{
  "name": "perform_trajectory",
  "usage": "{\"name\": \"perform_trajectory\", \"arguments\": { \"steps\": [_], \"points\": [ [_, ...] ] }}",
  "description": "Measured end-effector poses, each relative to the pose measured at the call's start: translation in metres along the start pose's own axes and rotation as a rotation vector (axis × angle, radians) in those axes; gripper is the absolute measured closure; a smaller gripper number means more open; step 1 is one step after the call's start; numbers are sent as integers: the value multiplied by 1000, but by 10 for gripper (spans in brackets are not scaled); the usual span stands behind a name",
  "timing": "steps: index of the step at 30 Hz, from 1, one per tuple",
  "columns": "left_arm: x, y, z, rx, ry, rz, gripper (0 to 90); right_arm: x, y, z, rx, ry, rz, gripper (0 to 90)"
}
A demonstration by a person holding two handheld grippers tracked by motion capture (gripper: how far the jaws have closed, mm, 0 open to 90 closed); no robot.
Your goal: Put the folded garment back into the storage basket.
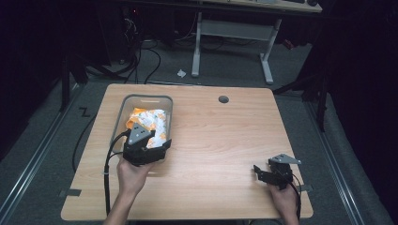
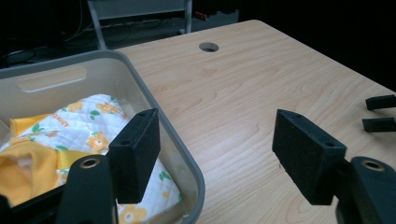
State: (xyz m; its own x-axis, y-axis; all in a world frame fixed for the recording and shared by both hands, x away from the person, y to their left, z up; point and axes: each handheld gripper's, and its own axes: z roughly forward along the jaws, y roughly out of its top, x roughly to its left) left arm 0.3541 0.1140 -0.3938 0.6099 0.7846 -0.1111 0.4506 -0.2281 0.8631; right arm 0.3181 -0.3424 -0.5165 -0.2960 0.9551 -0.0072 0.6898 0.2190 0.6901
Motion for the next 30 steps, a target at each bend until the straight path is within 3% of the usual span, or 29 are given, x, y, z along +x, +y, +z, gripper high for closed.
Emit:
{"name": "perform_trajectory", "arguments": {
  "steps": [20,23,30],
  "points": [
    [-15,-12,11,9,-61,-12,331,0,0,0,0,0,0,294],
    [-21,-12,16,28,-107,-4,331,0,0,0,0,0,-1,294],
    [-30,-14,25,46,-140,7,331,0,0,0,0,0,-1,294]
  ]
}}
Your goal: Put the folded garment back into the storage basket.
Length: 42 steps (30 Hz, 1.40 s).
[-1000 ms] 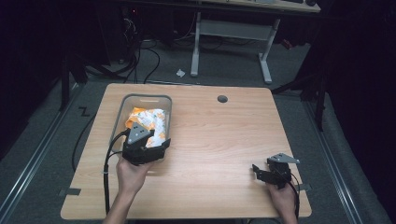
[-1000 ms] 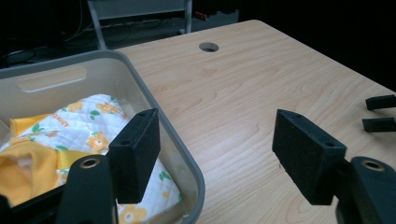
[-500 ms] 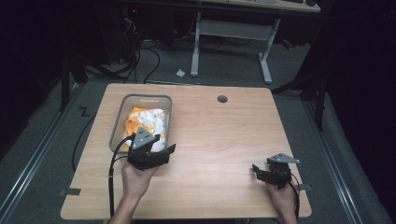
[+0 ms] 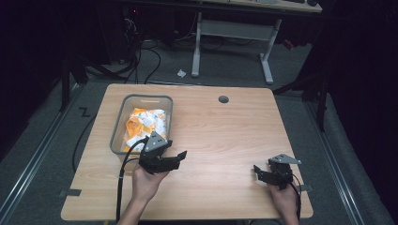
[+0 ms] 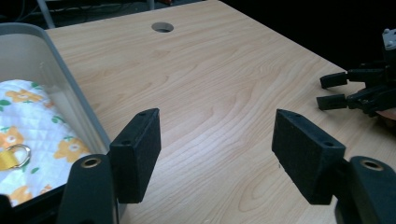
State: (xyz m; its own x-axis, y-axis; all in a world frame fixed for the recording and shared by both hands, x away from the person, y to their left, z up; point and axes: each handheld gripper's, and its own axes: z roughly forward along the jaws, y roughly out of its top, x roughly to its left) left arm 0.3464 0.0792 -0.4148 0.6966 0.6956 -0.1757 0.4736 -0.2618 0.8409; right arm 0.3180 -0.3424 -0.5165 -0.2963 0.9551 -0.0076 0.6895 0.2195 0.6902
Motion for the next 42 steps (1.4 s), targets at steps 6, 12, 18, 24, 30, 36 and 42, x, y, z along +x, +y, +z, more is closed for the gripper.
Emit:
{"name": "perform_trajectory", "arguments": {
  "steps": [6,12,18,24,30,36,42],
  "points": [
    [-5,1,4,2,-43,-5,333,0,0,0,0,0,0,294],
    [-10,0,10,19,-58,1,333,0,0,0,0,0,0,294],
    [-13,-4,20,30,-82,-14,335,0,0,0,0,0,0,294],
    [-18,-7,30,47,-96,-13,335,0,0,0,0,0,0,294],
    [-21,-11,37,60,-100,-18,336,0,0,0,0,0,0,294],
    [-24,-15,44,72,-105,-17,338,0,0,0,0,0,-1,294],
    [-28,-20,52,97,-115,-15,339,0,0,0,-1,1,-3,294]
  ]
}}
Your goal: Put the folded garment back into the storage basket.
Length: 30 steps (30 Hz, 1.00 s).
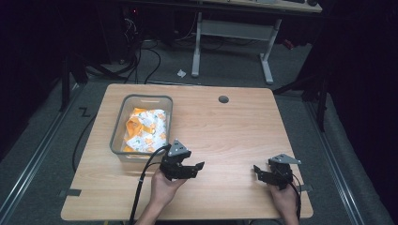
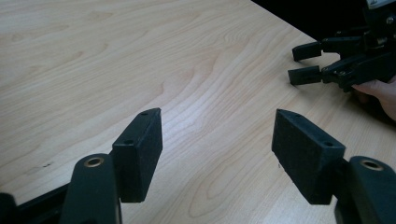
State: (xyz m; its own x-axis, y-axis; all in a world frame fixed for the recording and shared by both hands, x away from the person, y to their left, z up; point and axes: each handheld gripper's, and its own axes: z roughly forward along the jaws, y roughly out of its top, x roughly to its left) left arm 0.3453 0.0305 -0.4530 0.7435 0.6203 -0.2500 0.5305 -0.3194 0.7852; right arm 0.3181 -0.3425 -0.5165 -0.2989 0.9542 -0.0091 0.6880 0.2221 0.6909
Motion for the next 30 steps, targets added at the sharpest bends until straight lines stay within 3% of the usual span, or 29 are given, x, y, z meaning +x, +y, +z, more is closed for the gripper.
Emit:
{"name": "perform_trajectory", "arguments": {
  "steps": [18,30],
  "points": [
    [-4,-20,19,47,9,-17,334,0,0,0,1,-1,0,294],
    [0,-30,27,64,60,-10,334,0,0,0,1,-1,0,294]
  ]
}}
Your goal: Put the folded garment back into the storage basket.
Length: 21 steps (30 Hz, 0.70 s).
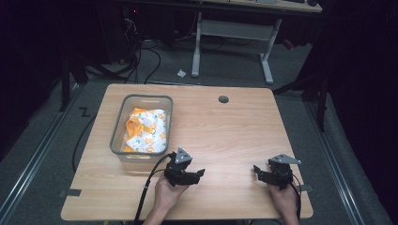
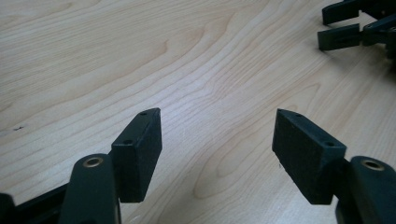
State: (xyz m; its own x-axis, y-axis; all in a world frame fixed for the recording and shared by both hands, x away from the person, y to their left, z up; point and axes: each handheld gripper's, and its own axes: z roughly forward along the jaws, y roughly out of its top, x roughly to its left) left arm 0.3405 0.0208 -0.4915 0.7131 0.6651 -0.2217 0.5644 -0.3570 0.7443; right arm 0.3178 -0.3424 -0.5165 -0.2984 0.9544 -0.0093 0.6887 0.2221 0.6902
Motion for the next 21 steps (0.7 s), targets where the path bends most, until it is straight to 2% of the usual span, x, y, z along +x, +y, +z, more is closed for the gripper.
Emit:
{"name": "perform_trajectory", "arguments": {
  "steps": [8,9,21],
  "points": [
    [5,-8,6,22,26,-11,342,0,0,0,0,0,0,294],
    [6,-9,7,19,43,-8,348,0,0,0,0,0,0,294],
    [11,-15,11,29,92,-12,354,0,0,0,0,0,0,294]
  ]
}}
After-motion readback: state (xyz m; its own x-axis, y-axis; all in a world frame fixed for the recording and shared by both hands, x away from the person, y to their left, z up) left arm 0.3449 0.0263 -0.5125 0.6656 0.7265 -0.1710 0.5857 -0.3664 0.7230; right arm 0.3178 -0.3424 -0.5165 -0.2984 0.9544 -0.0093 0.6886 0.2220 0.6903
